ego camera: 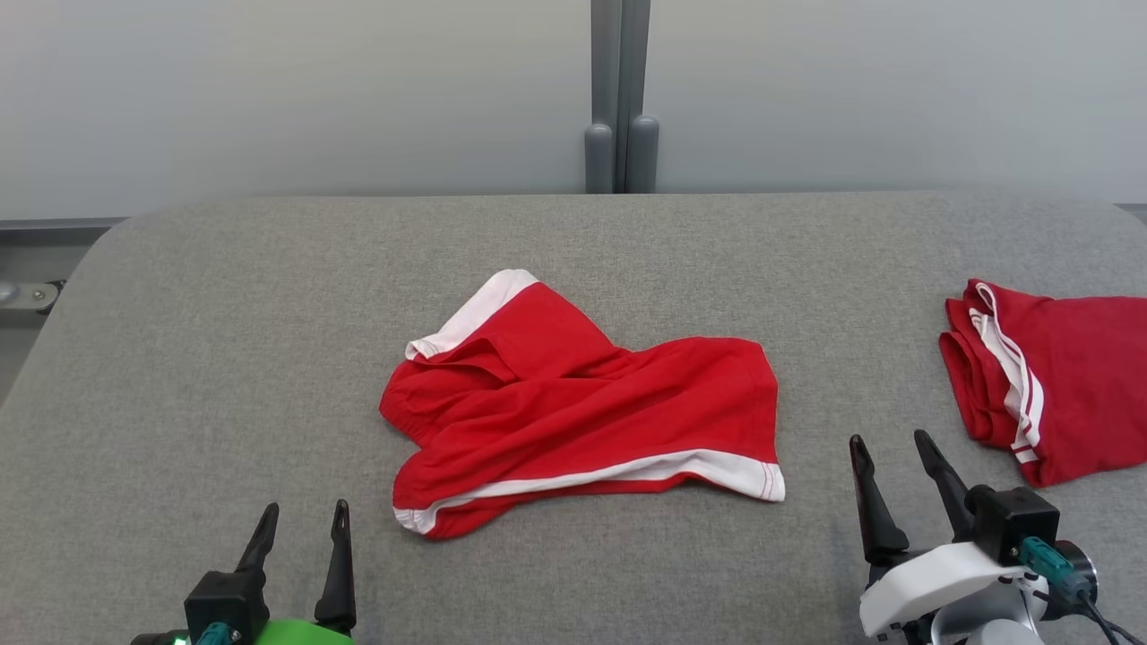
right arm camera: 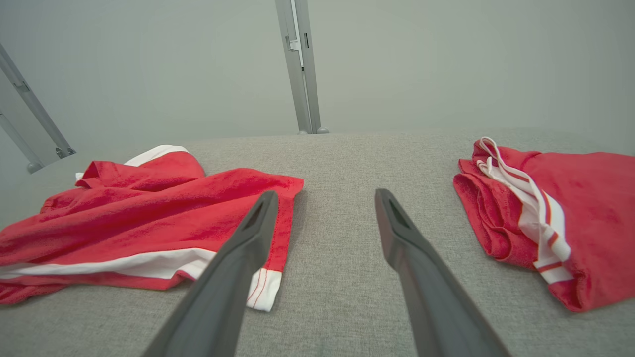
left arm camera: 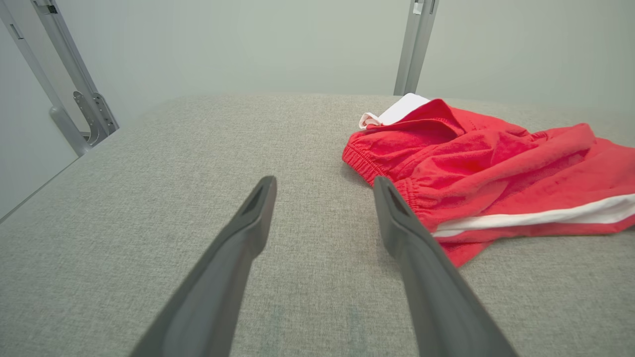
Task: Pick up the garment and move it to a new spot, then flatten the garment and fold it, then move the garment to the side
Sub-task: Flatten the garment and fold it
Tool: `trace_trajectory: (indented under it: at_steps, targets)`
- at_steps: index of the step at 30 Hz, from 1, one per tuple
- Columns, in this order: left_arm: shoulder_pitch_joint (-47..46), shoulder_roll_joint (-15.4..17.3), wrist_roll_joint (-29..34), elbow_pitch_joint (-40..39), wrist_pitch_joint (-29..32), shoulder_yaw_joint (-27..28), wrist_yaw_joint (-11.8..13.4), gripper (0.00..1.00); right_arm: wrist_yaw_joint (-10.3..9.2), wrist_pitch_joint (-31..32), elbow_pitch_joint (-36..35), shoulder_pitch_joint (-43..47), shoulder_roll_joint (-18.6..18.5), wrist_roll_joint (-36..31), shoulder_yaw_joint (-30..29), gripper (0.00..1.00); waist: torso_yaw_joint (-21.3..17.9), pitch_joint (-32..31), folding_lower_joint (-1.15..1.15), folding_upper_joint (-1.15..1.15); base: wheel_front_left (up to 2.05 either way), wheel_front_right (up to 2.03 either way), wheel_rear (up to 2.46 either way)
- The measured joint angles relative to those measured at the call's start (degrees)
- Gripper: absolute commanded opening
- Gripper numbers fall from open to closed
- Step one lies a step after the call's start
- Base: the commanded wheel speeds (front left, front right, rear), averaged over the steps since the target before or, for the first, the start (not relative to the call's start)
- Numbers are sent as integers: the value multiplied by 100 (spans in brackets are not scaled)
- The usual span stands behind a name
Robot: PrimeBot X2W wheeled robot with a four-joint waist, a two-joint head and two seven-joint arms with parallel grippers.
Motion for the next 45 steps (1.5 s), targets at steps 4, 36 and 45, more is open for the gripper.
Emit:
trace_trajectory:
  at_steps: [4, 36, 45]
  targets:
    - [53, -3, 46, -74, 0, 11, 0, 100, 0, 0, -12, 69, 0, 42, 118, 100, -14, -18, 0, 0, 0, 0, 0]
    - [-686, 125, -1426, 743, 0, -1173, -57, 100, 0, 0, 1077, -736, 0, 290, 1088, 100, -118, 1063, 0, 0, 0, 0, 0]
    - [-681, 158, -1466, 719, 0, -1281, -57, 4, 0, 0, 1082, -749, 1, 375, 1194, 100, -113, 1087, 0, 0, 0, 0, 0]
